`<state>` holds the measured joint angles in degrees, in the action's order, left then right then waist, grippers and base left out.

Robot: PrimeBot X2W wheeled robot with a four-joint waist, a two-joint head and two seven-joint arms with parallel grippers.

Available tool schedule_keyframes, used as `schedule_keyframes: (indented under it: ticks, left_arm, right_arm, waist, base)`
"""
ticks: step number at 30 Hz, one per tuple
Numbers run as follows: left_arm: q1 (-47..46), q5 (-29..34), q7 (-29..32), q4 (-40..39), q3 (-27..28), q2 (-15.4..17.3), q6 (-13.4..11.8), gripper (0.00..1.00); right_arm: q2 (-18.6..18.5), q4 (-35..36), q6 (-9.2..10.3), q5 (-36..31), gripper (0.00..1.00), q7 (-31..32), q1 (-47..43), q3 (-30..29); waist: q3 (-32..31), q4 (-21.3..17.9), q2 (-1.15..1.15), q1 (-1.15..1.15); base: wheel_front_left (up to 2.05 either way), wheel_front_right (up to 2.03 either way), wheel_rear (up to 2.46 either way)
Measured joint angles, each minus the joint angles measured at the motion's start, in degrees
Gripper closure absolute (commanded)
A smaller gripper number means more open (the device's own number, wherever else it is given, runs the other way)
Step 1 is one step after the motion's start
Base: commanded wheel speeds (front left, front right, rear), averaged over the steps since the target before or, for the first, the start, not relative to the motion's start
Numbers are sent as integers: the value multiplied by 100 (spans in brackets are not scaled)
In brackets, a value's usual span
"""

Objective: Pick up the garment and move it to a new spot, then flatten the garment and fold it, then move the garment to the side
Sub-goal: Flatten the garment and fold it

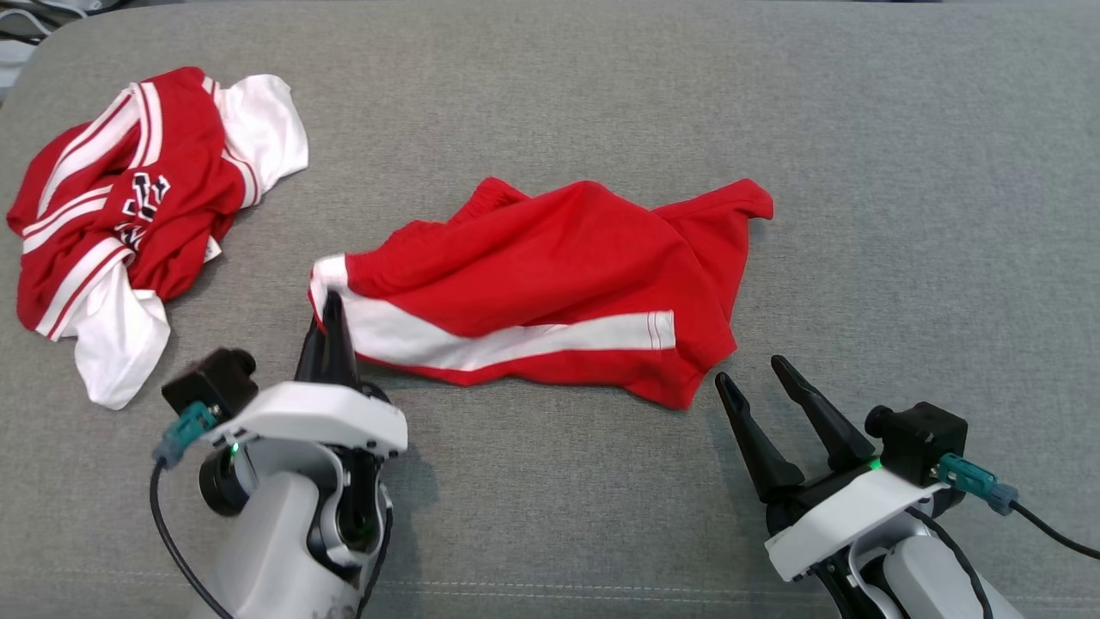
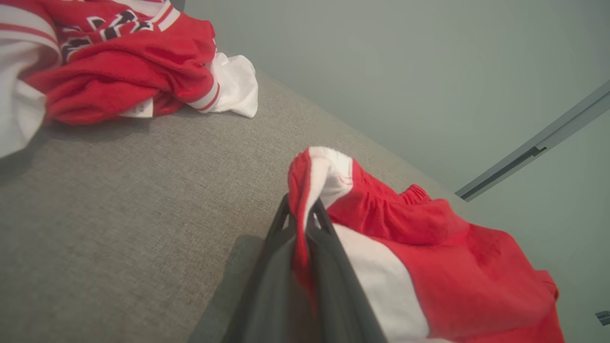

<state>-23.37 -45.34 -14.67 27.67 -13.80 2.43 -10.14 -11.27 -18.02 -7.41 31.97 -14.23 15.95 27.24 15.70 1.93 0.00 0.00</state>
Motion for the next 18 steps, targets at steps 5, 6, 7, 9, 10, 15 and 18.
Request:
schedule_keyframes:
  ticks: [5, 6, 7, 9, 10, 15, 18]
  left_arm:
    - [351, 457, 0, -125, -60, -8, -10, 0]
    - [382, 516, 0, -152, -71, -8, -10, 0]
    - [414, 608, 1, -197, -79, -10, -10, 0]
    - [439, 731, 1, -259, -93, -14, -9, 0]
    - [441, 749, 1, -275, -103, -18, -7, 0]
    - [450, 861, 1, -327, -141, -19, -1, 0]
    - [487, 860, 1, -369, -205, -19, -5, 0]
  right_arm:
    - [-11, -23, 0, 164, 0, 0, 31, 157]
    - [-12, -46, 0, 190, 0, 0, 59, 232]
    - [-12, -74, 0, 191, 0, 0, 97, 311]
    - [-18, -132, 0, 282, 0, 0, 199, 505]
    - [-26, -171, 0, 336, 0, 0, 254, 625]
    - [-96, -403, 0, 491, 0, 0, 417, 1063]
    - [-135, -448, 0, 541, 0, 0, 448, 1107]
  waist:
    - [-64, 148, 0, 0]
    - [-83, 169, 0, 0]
    - [-98, 192, 0, 0]
    - [-118, 242, 0, 0]
    - [-126, 268, 0, 0]
    - [-167, 374, 0, 0]
    - [-172, 407, 0, 0]
  base:
    - [0, 0, 0]
    - [0, 0, 0]
    - [0, 0, 0]
    - [0, 0, 0]
    - [0, 0, 0]
    - [0, 0, 0]
    - [0, 0, 0]
